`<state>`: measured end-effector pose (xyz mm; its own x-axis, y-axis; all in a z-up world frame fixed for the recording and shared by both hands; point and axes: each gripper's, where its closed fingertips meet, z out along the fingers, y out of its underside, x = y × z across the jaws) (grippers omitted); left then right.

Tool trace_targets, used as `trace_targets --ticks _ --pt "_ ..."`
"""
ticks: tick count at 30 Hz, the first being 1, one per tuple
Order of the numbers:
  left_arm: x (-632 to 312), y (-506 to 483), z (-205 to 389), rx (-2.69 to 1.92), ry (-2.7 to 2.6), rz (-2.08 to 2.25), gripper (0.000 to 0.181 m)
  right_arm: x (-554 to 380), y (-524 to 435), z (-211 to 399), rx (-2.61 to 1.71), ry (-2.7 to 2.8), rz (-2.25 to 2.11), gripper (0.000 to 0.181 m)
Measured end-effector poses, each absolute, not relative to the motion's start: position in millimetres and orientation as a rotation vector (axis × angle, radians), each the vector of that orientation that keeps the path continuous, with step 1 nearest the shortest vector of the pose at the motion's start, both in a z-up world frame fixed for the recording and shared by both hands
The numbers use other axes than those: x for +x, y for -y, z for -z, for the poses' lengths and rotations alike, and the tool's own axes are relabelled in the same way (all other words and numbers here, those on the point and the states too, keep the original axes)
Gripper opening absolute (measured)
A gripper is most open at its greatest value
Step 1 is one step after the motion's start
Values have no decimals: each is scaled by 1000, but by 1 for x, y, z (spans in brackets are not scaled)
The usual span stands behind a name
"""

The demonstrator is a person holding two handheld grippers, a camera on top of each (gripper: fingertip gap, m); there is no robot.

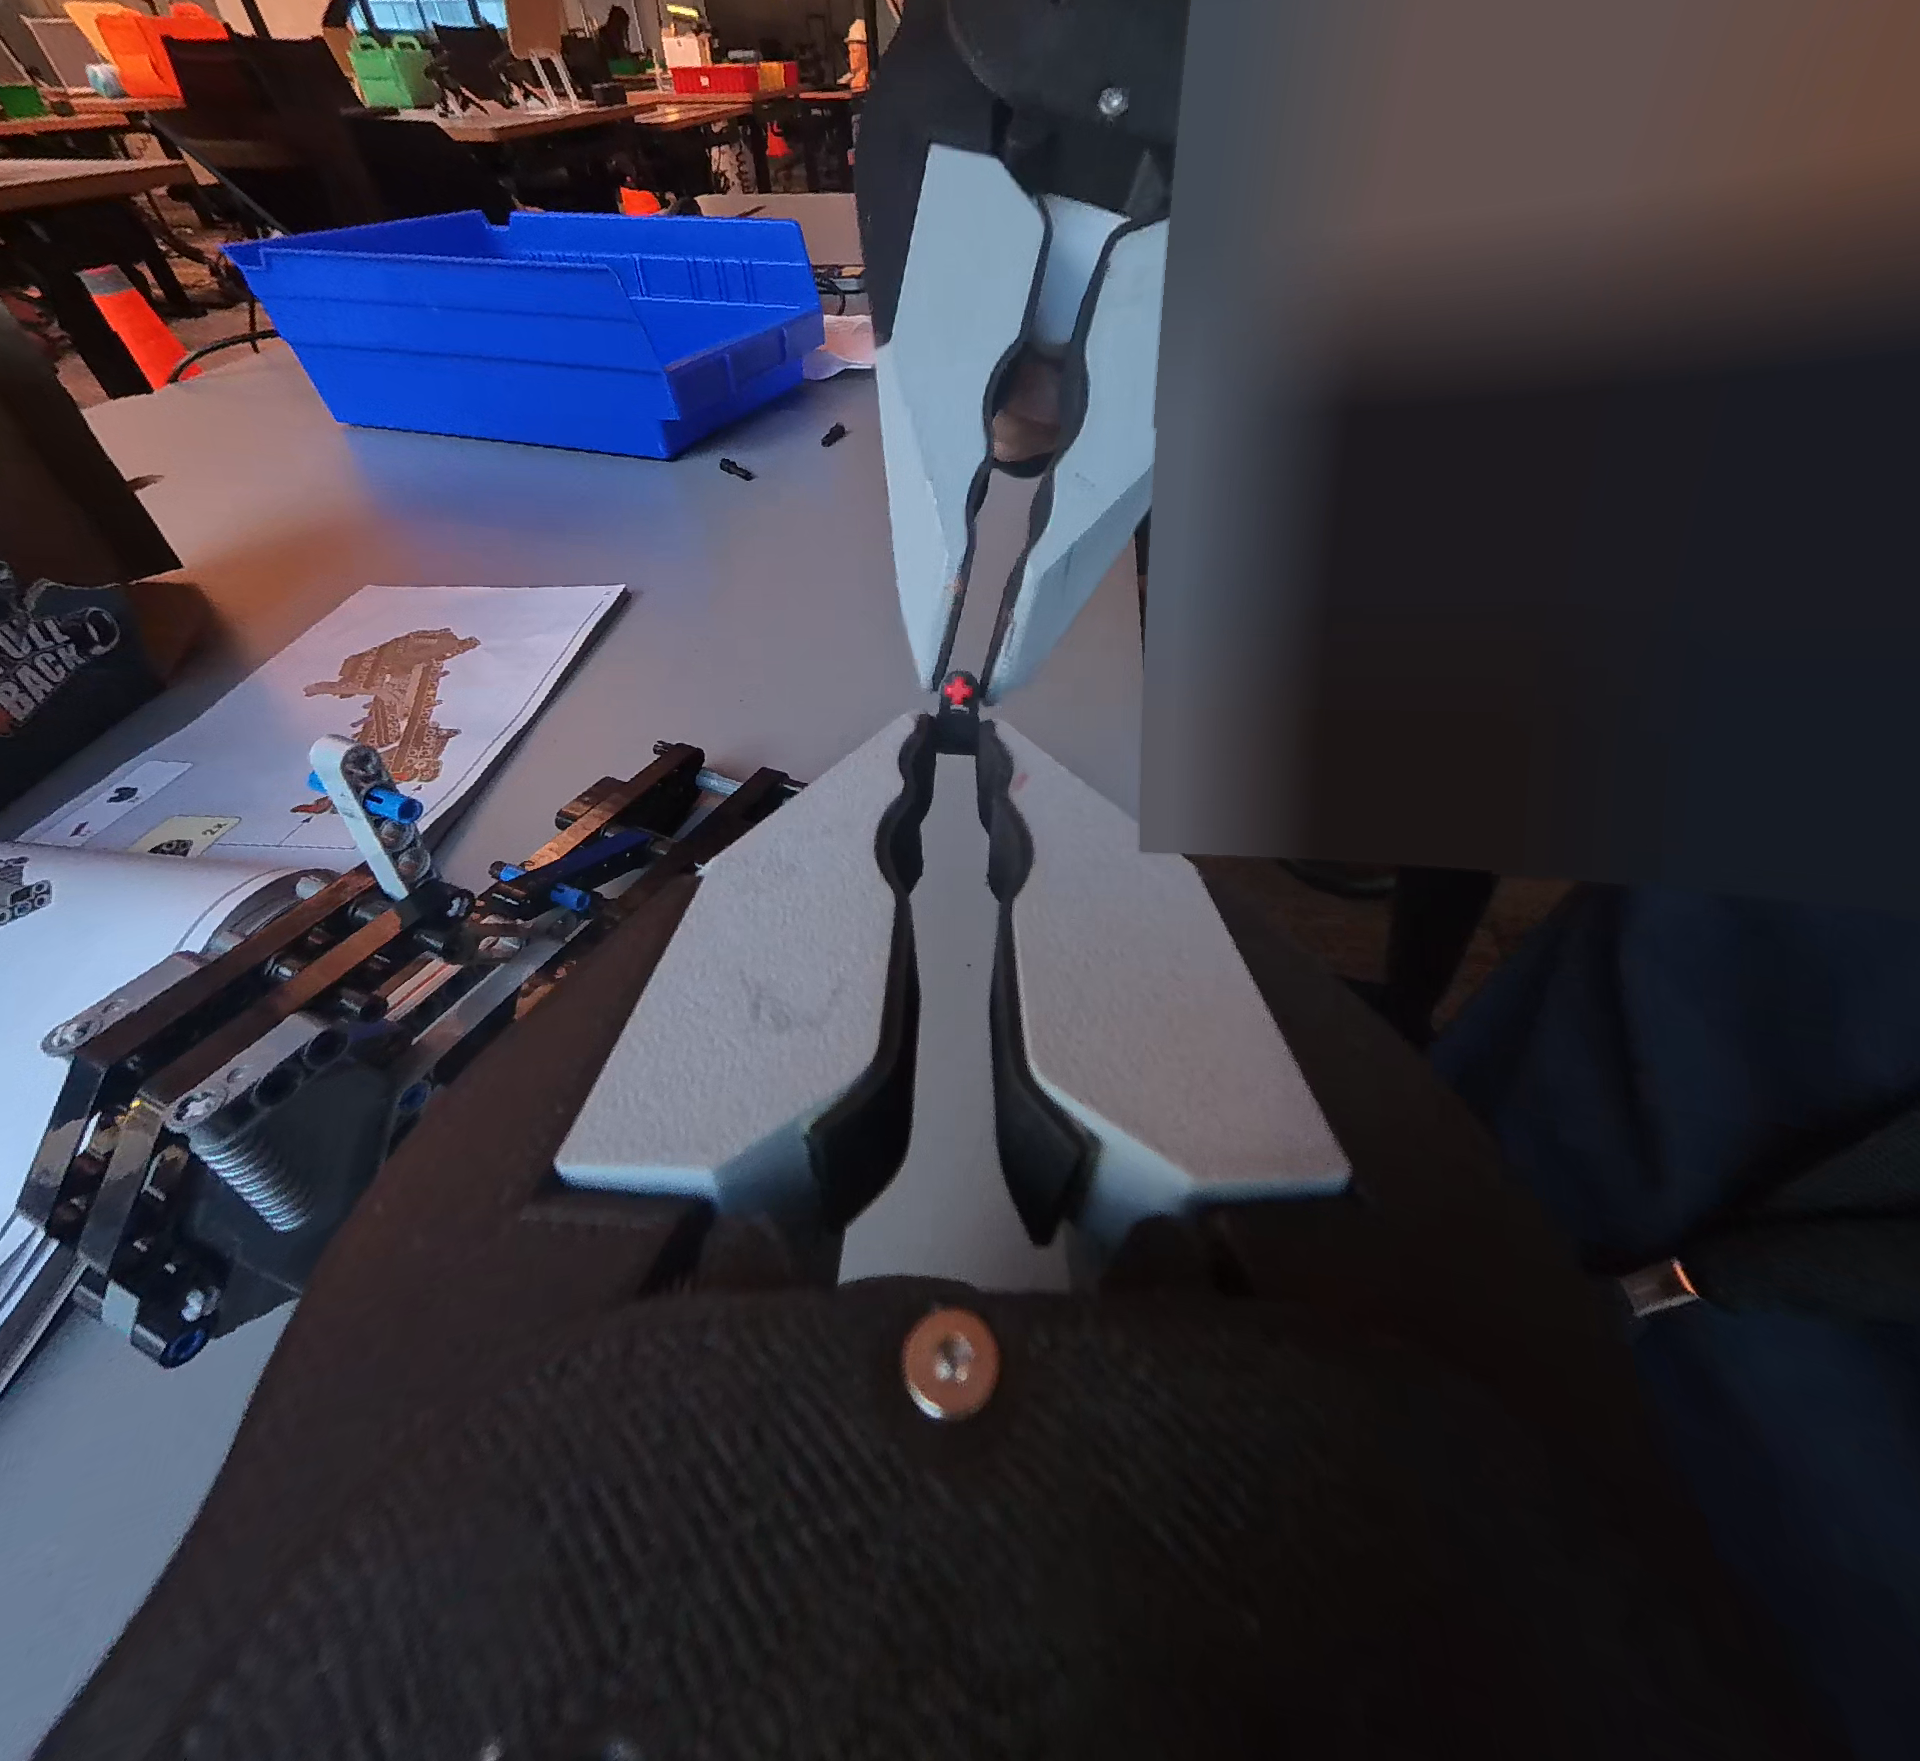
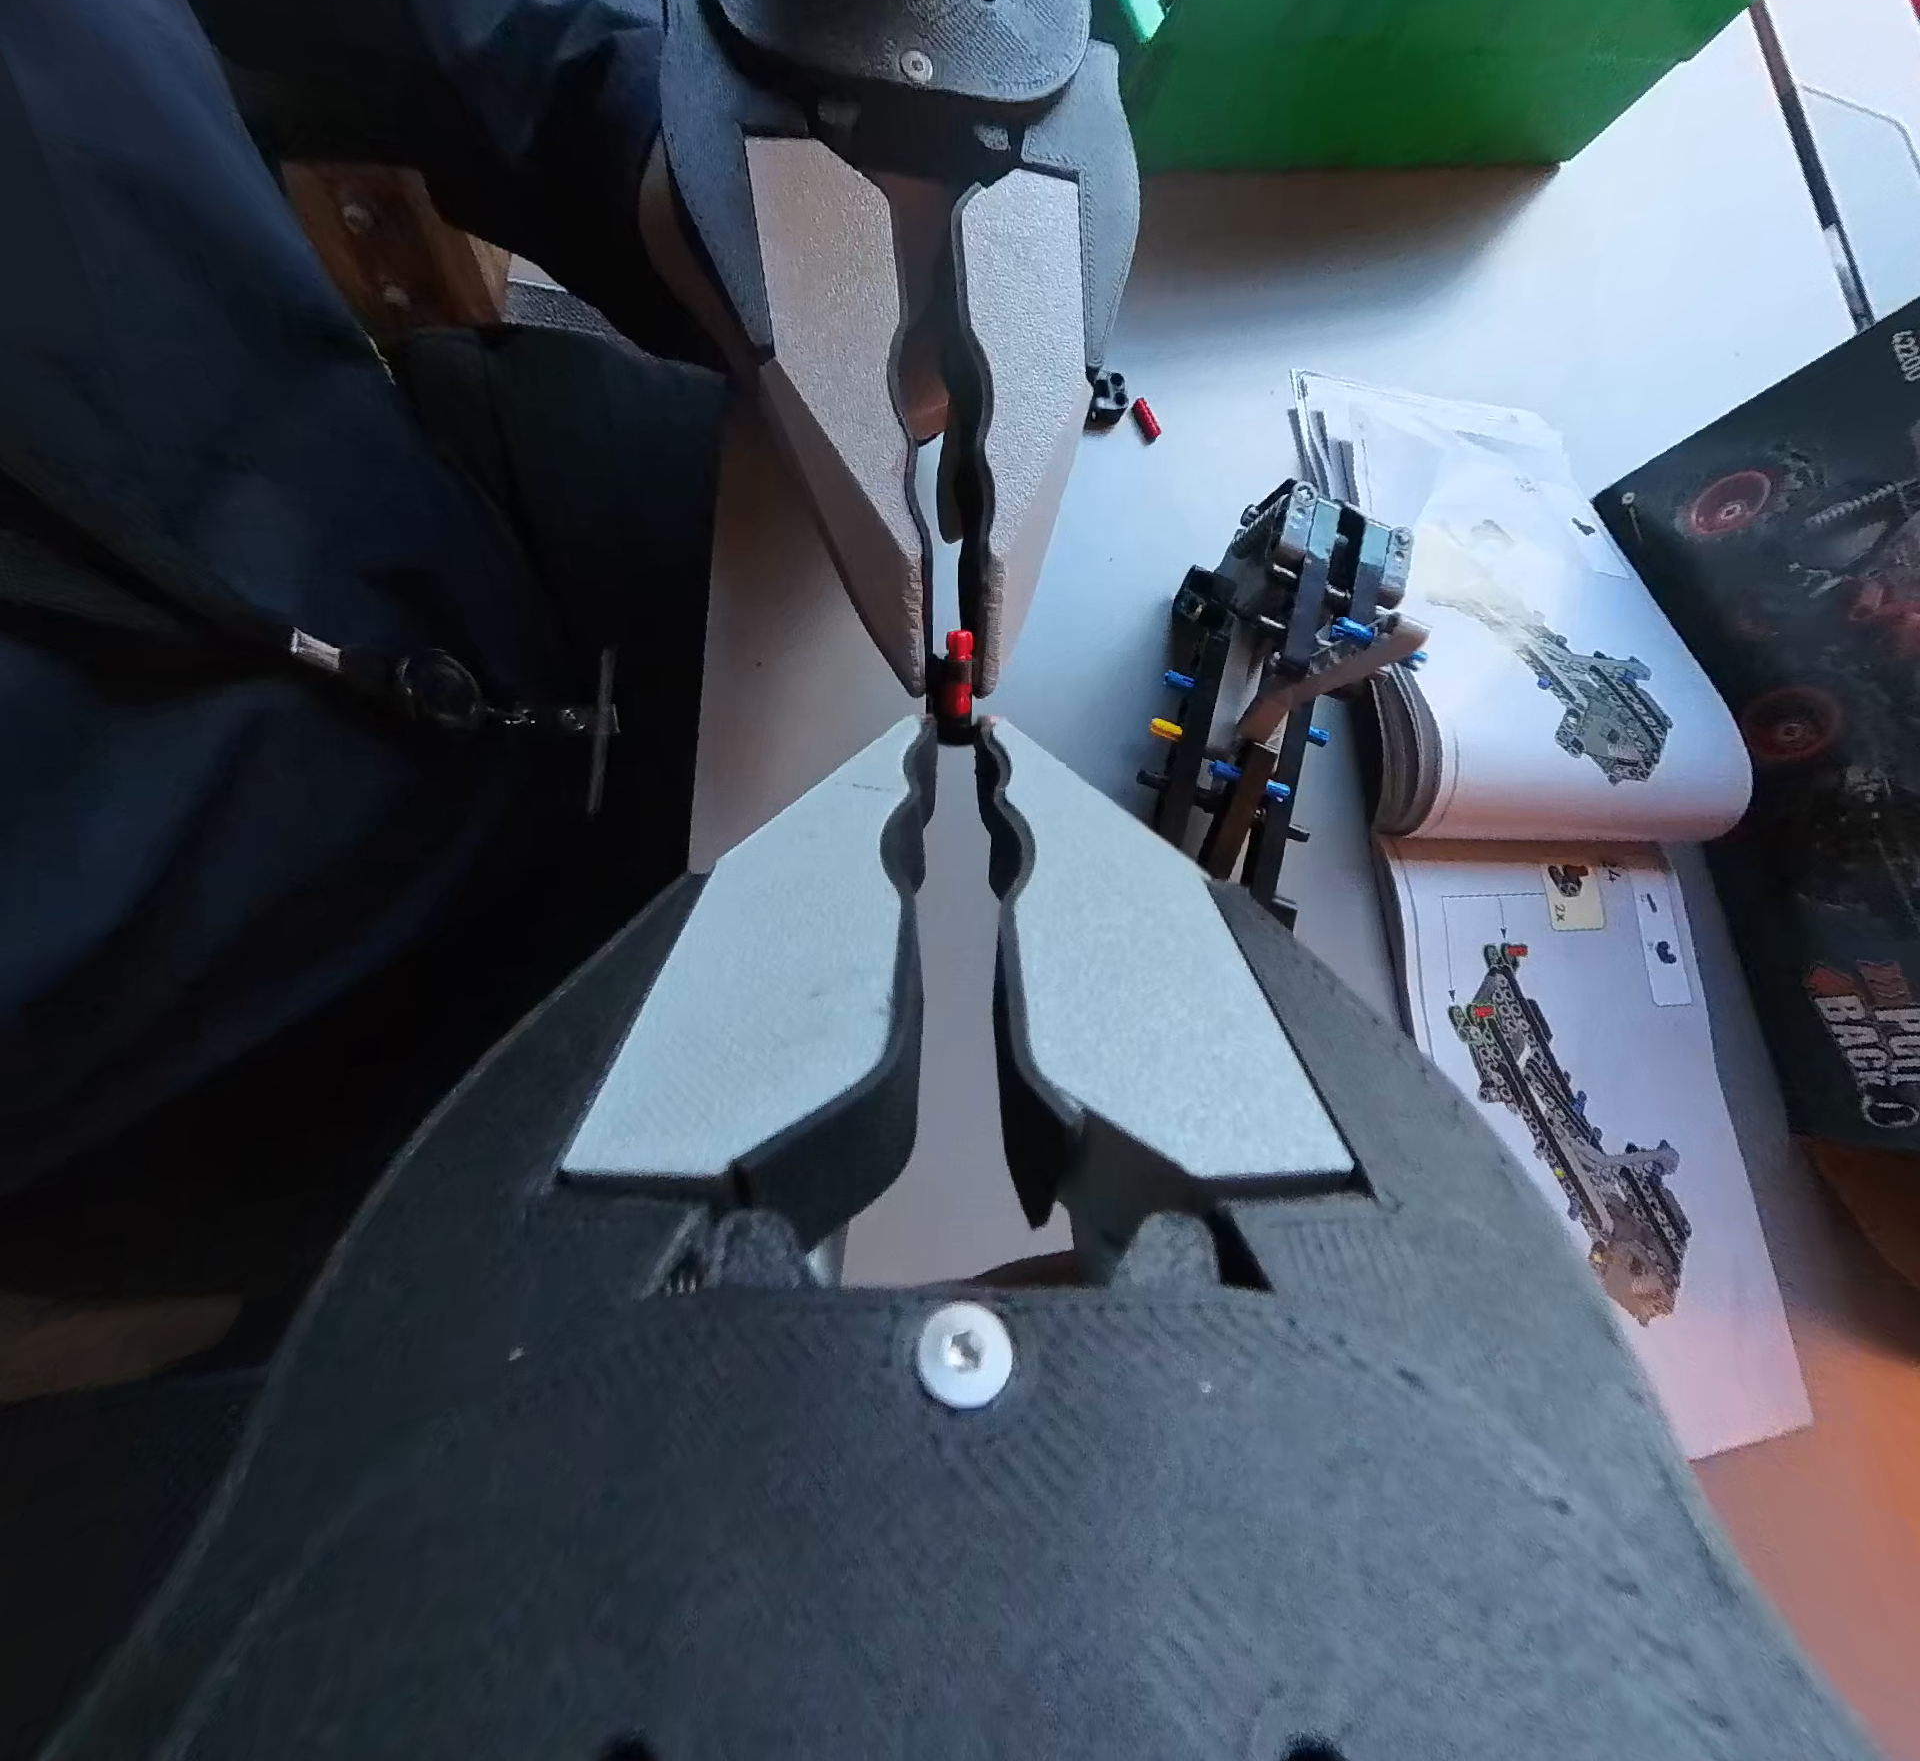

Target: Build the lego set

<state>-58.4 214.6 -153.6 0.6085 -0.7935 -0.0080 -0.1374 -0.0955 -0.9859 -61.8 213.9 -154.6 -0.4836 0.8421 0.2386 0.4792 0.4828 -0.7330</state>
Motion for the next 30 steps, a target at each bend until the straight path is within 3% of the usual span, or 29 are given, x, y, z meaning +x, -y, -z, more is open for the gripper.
trace_targets --ticks 30 --pt "-60 -217 154 -1598 -795 601 5 -67 -214 154 -1036 2135 -706 4"
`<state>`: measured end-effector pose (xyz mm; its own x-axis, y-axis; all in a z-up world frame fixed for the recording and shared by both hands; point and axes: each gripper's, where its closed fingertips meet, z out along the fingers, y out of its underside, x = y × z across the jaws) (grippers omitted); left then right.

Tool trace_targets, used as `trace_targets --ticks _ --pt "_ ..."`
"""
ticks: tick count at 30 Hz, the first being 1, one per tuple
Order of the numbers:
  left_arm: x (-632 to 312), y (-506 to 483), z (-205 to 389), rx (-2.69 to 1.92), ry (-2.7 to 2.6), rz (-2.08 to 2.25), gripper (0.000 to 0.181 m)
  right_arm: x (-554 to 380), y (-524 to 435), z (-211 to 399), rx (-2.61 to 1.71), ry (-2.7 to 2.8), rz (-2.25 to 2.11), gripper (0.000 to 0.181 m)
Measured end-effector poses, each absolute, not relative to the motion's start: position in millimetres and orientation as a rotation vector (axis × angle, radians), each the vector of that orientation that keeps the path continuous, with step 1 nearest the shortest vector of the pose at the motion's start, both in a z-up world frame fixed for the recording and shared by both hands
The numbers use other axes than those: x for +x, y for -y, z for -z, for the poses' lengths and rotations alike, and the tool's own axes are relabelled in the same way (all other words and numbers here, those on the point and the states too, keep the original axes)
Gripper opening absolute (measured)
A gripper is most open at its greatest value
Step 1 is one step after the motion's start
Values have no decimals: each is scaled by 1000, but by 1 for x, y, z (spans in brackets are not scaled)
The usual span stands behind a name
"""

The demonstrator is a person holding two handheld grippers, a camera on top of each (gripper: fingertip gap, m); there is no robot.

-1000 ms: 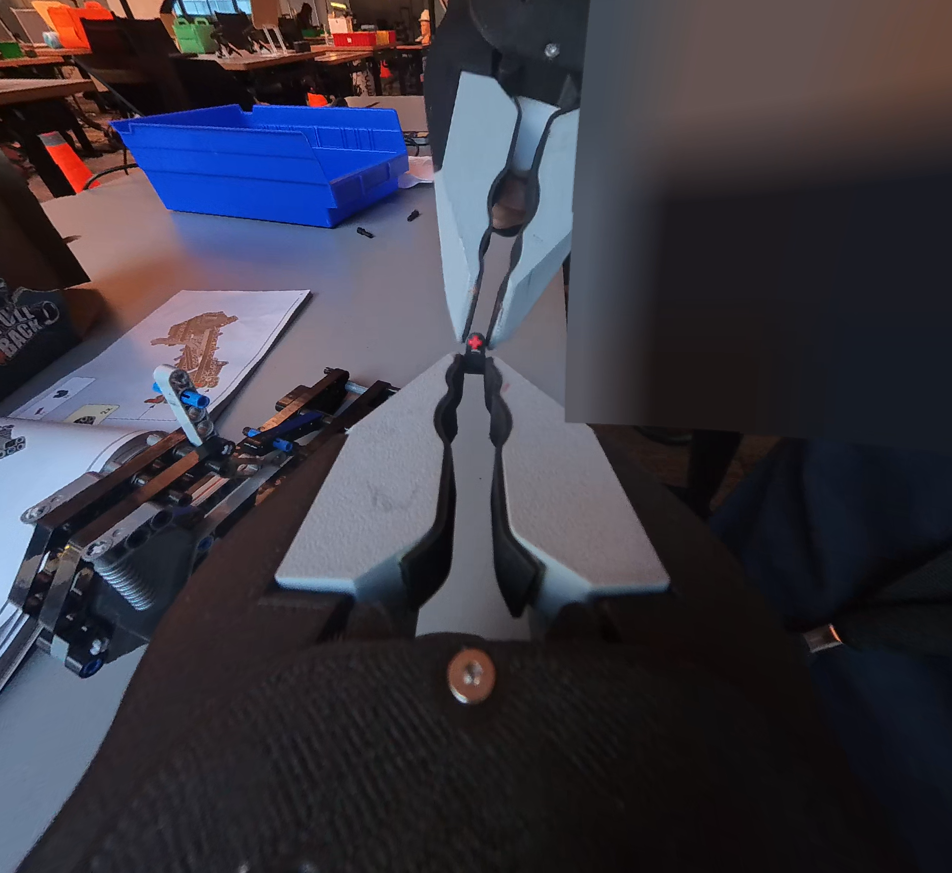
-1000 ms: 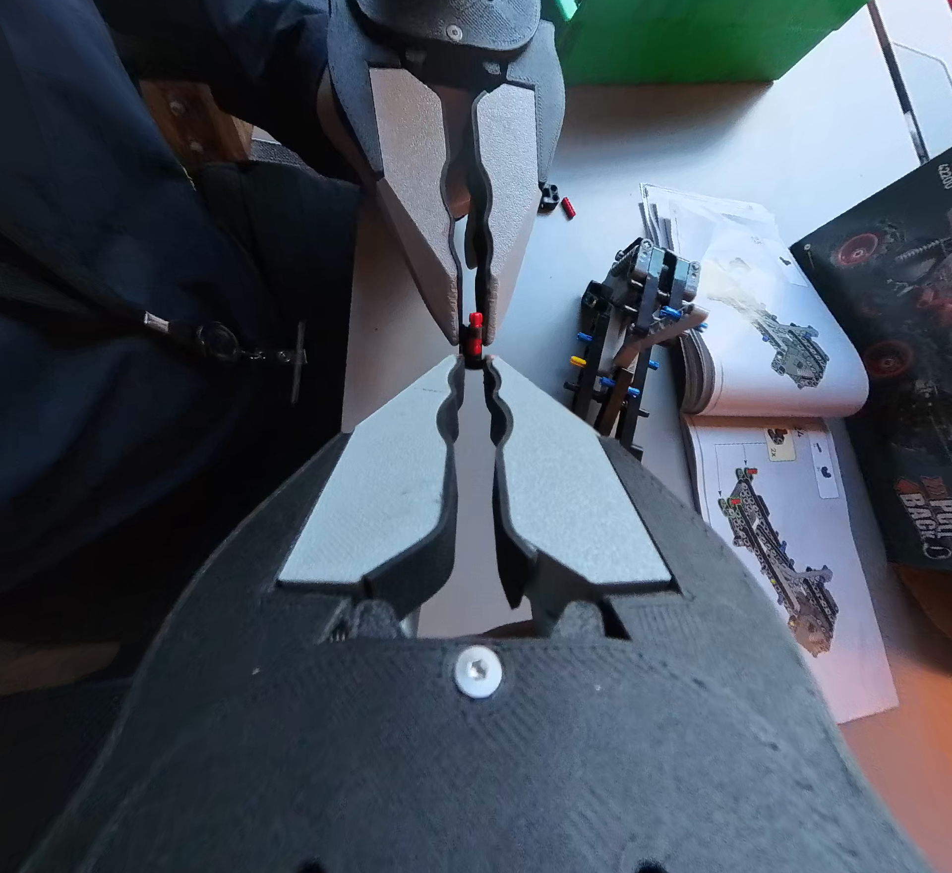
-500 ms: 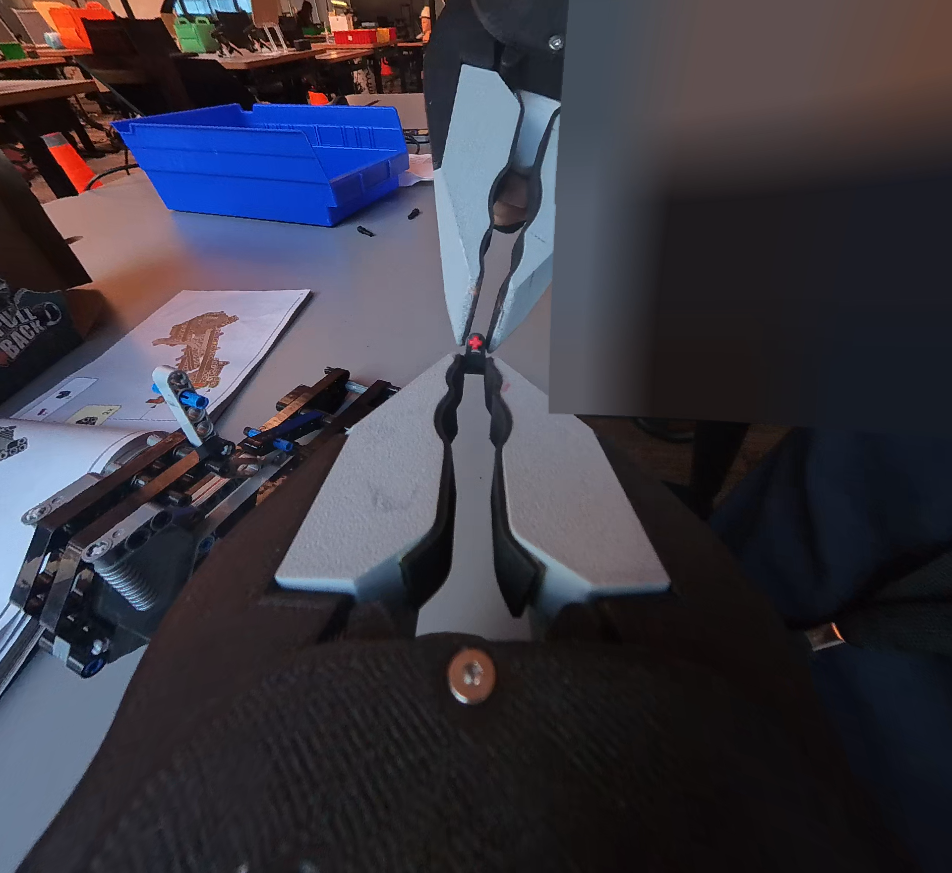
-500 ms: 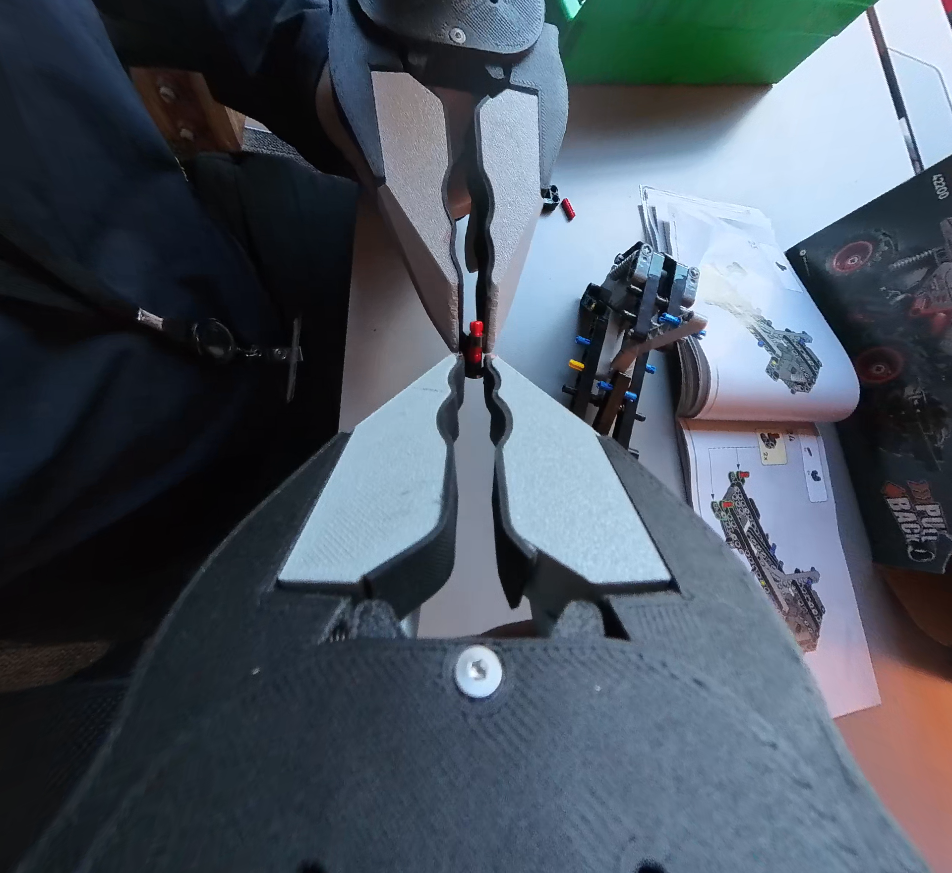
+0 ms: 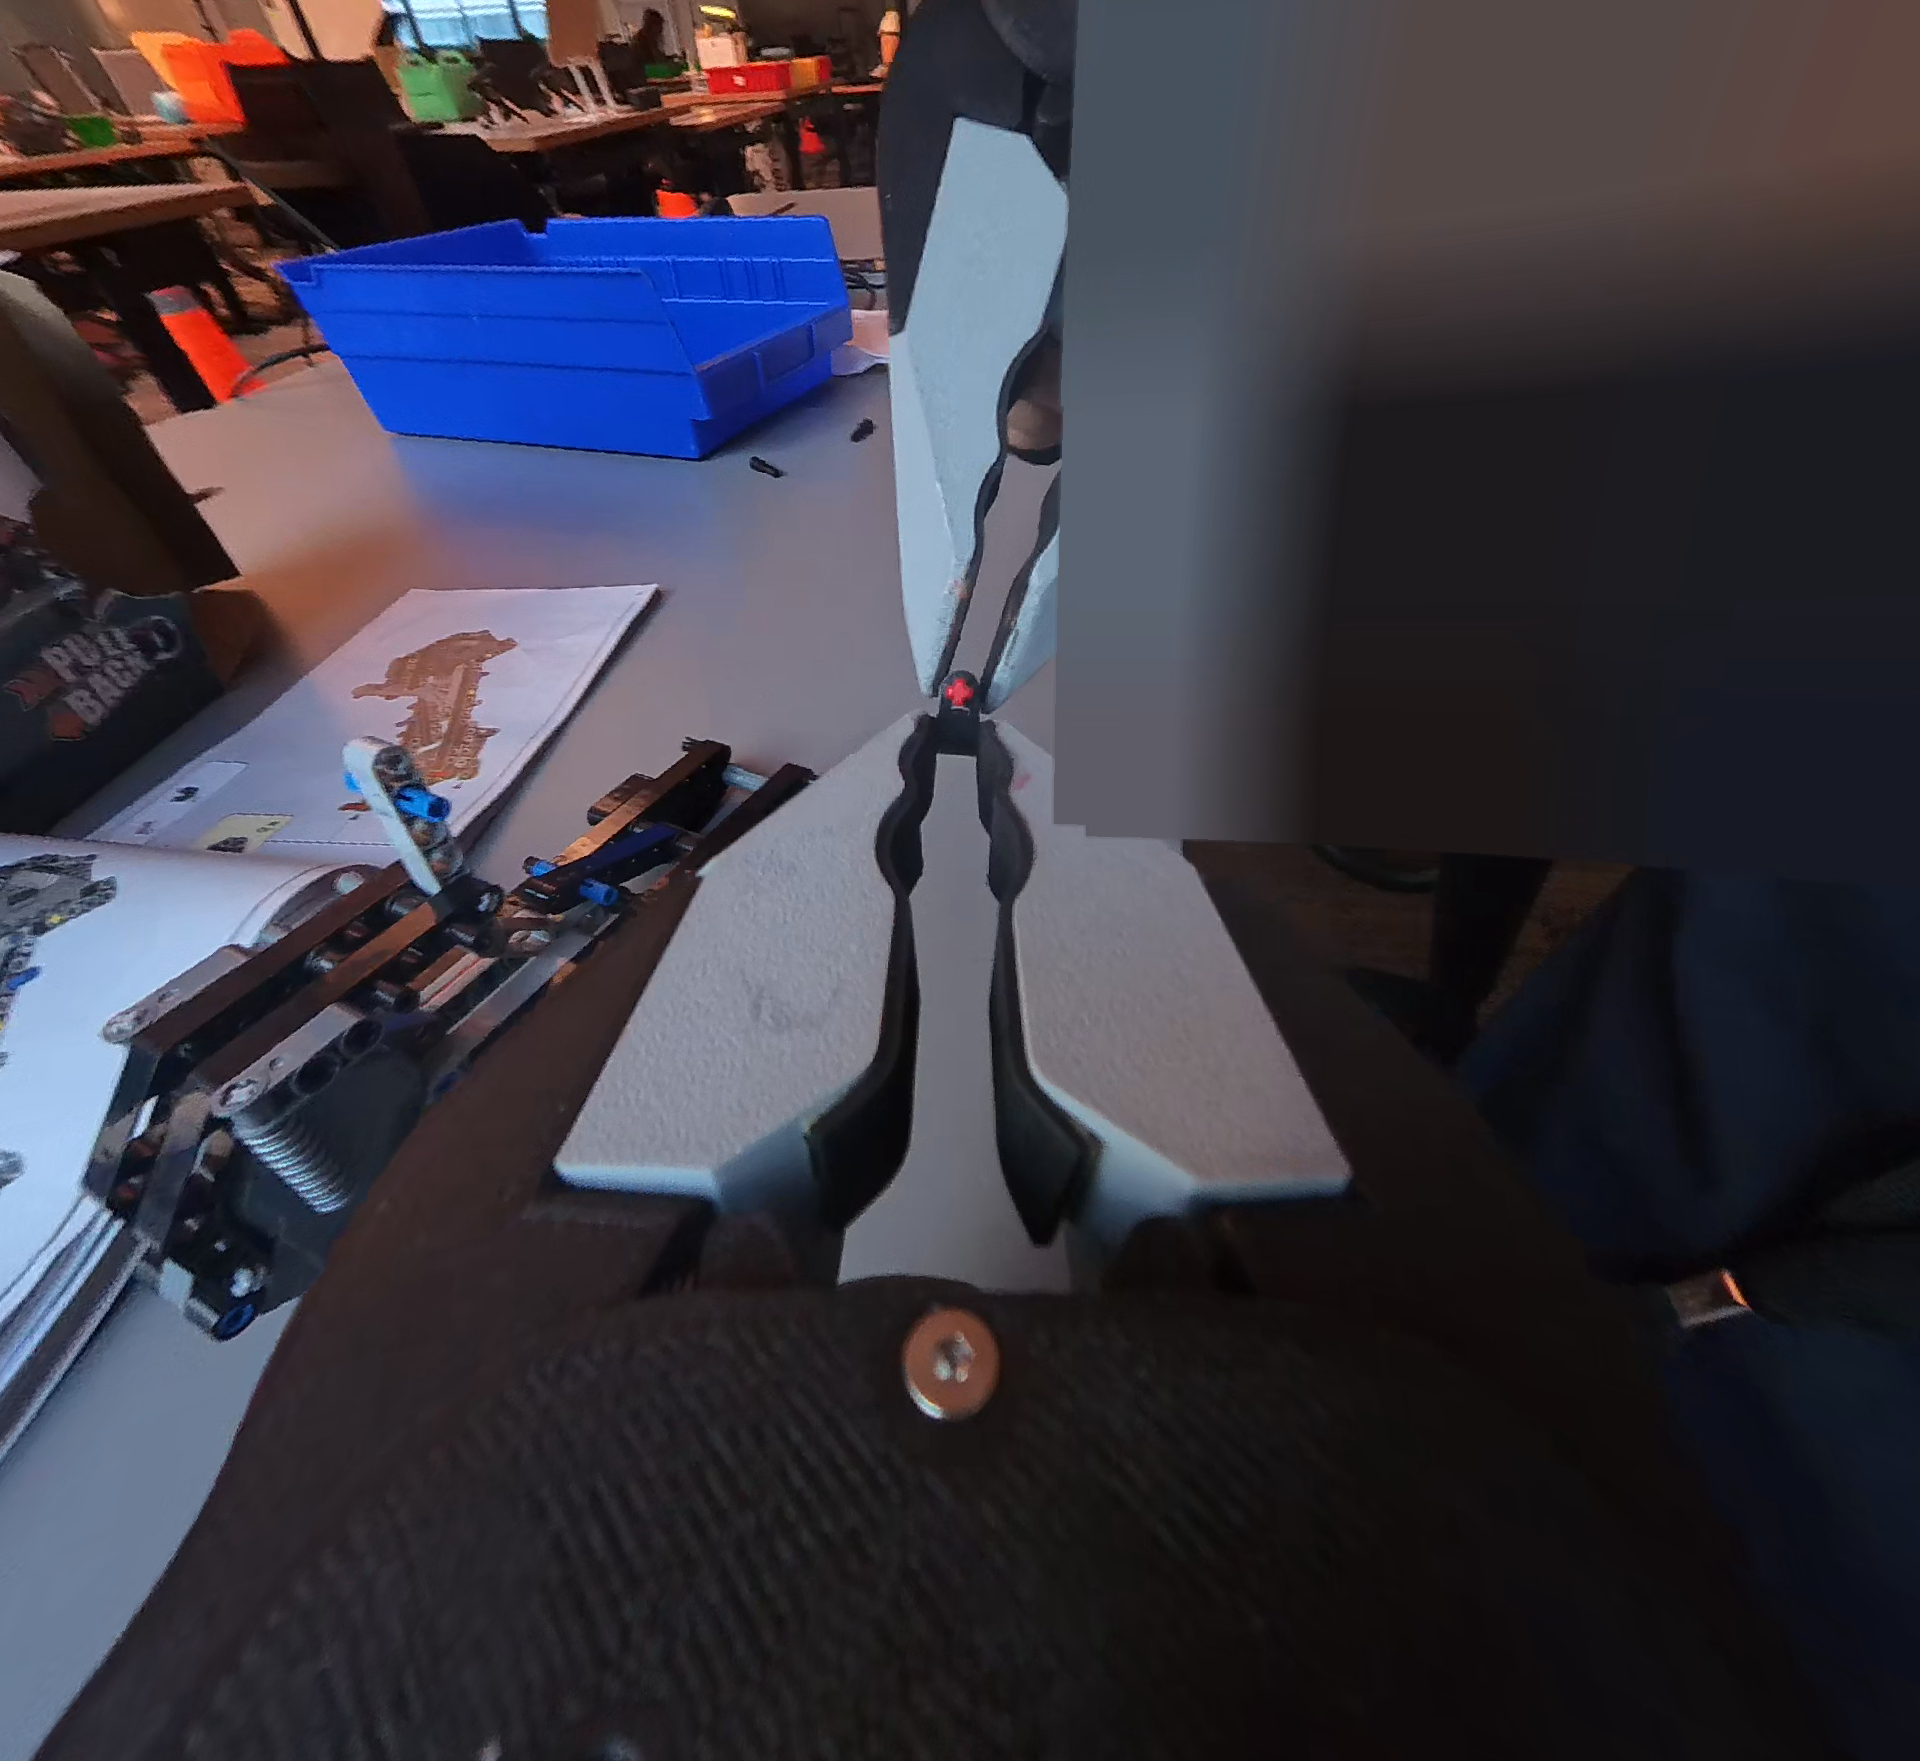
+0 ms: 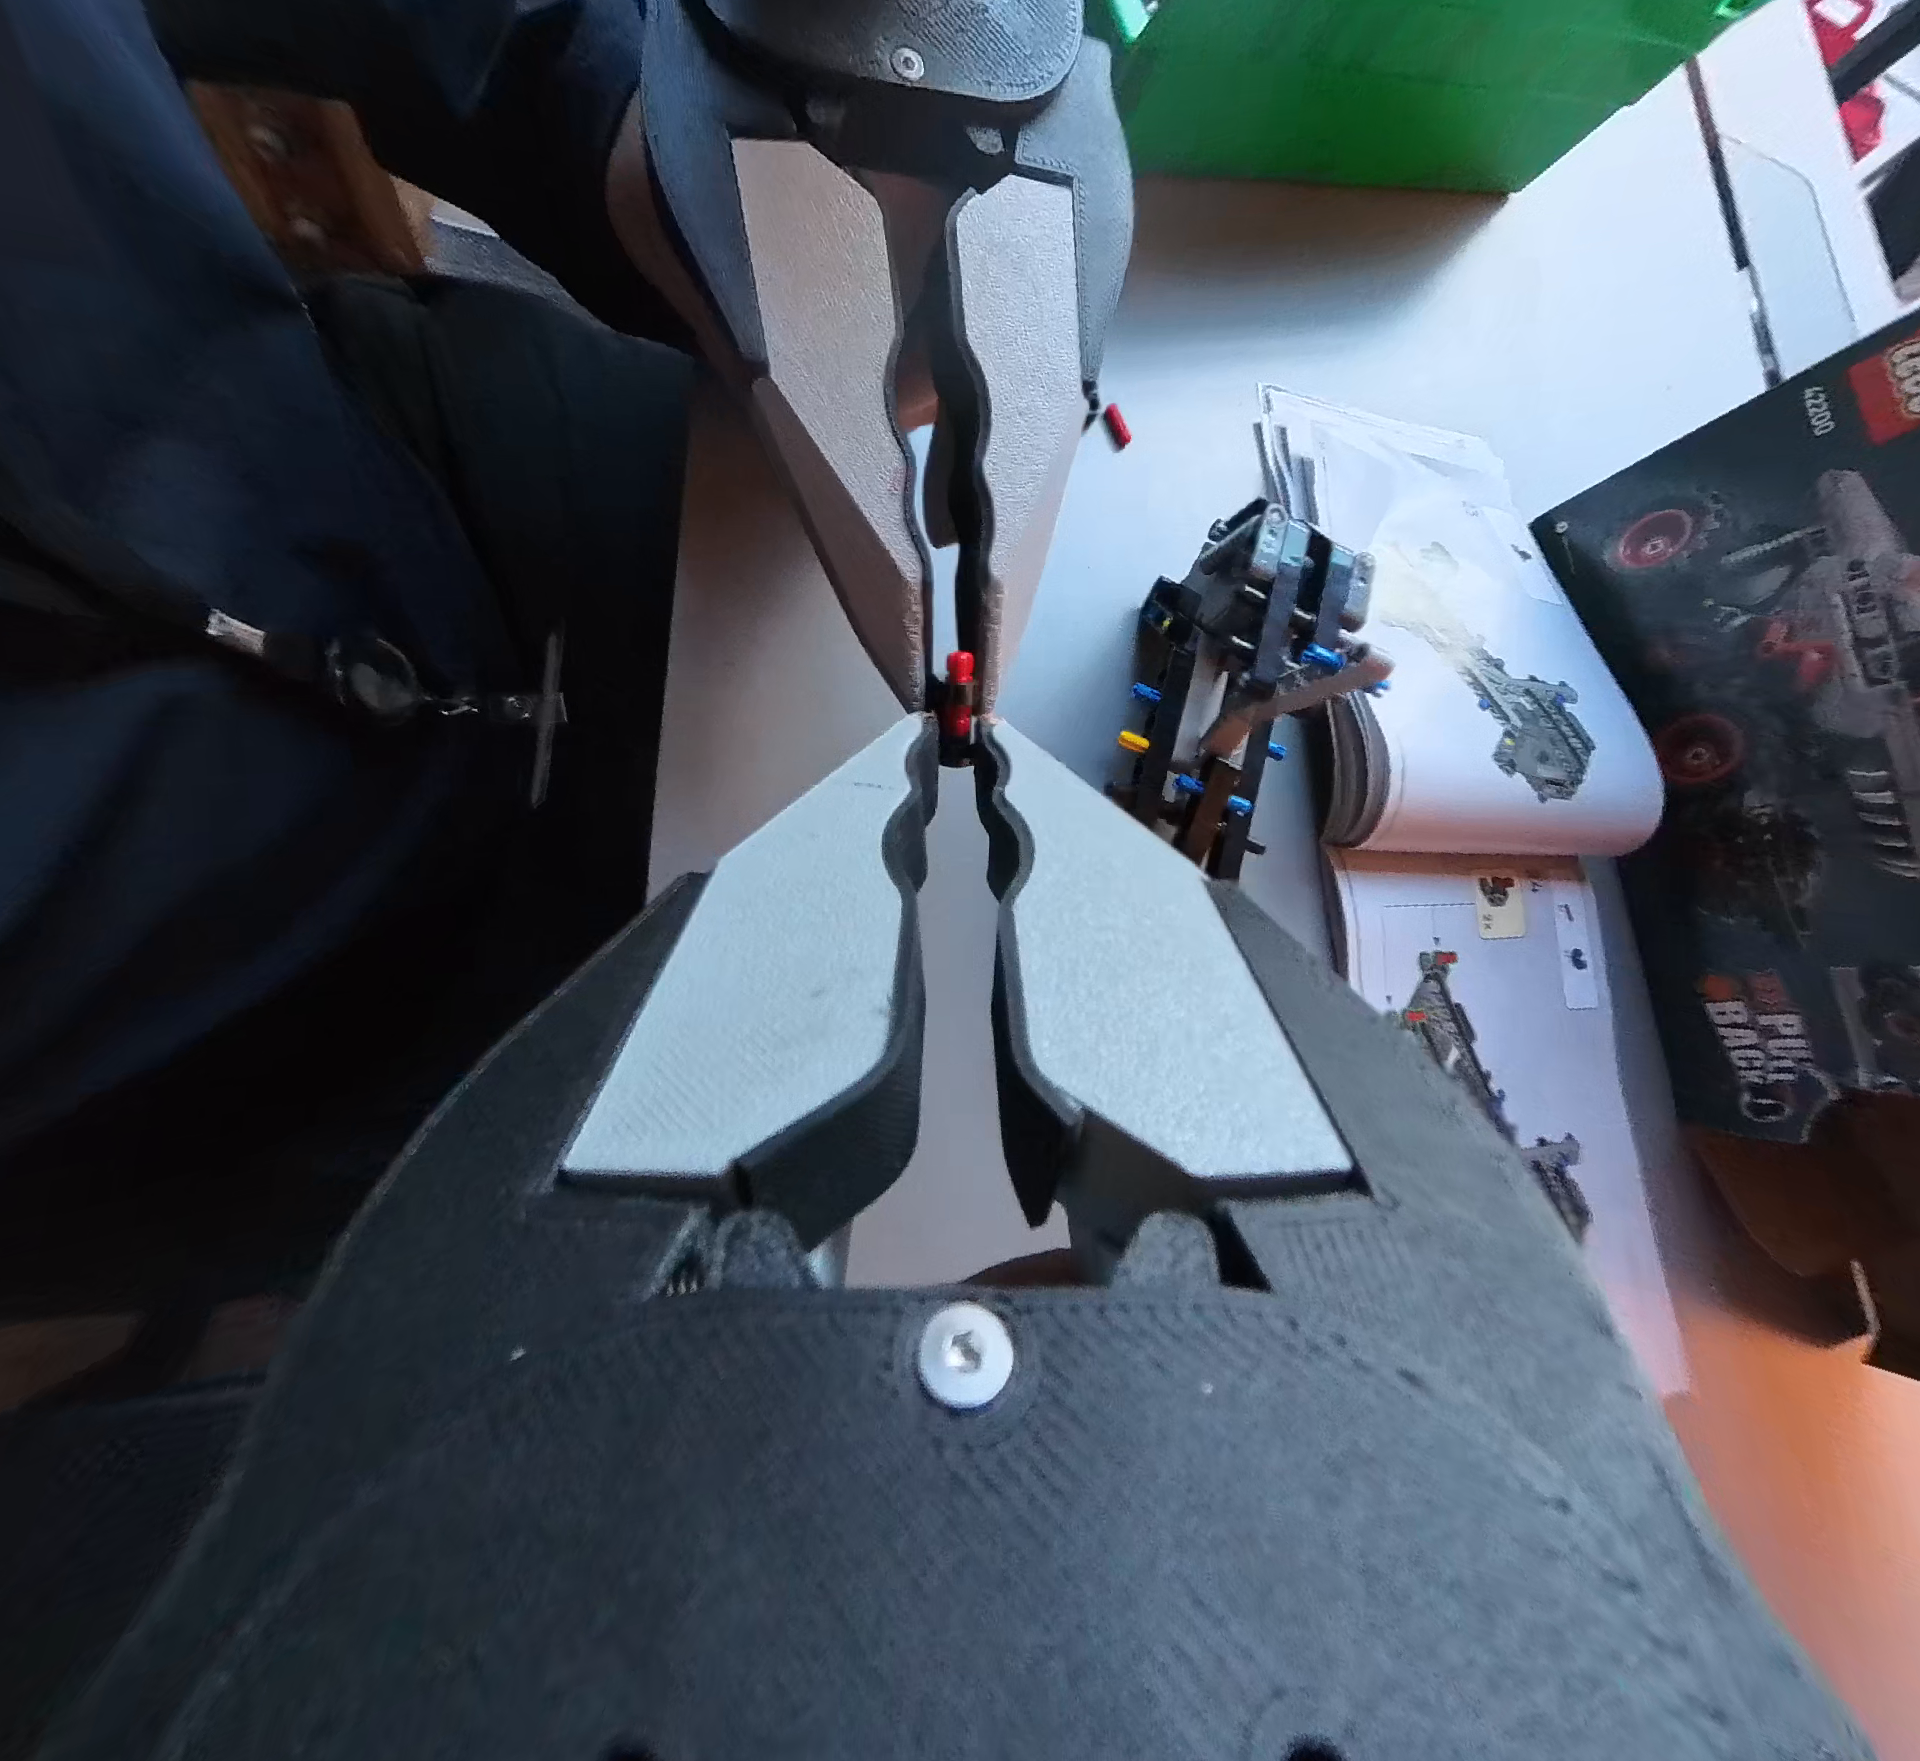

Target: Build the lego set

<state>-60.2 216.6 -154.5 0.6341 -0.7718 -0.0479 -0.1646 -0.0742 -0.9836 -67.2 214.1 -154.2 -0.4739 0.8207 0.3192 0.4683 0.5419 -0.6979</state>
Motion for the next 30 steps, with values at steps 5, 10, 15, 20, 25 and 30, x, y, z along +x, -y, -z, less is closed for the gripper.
trace_targets --ticks 5,10,15,20,25,30 --pt "-60 -216 154 -1598 -795 619 5 -68 -213 153 -860 2121 -588 3" --pt "-61 -215 154 -1597 -792 632 5 -70 -213 151 -733 2093 -493 0" --pt "-62 -217 156 -1608 -794 595 5 -70 -215 154 -960 2117 -672 0" --pt "-62 -217 155 -1600 -798 574 4 -70 -215 154 -1094 2109 -750 1" --pt "-64 -218 155 -1598 -789 554 4 -71 -217 155 -1045 2132 -607 0" --pt "-64 -219 158 -1605 -809 497 4 -70 -218 158 -1038 2171 -551 0"
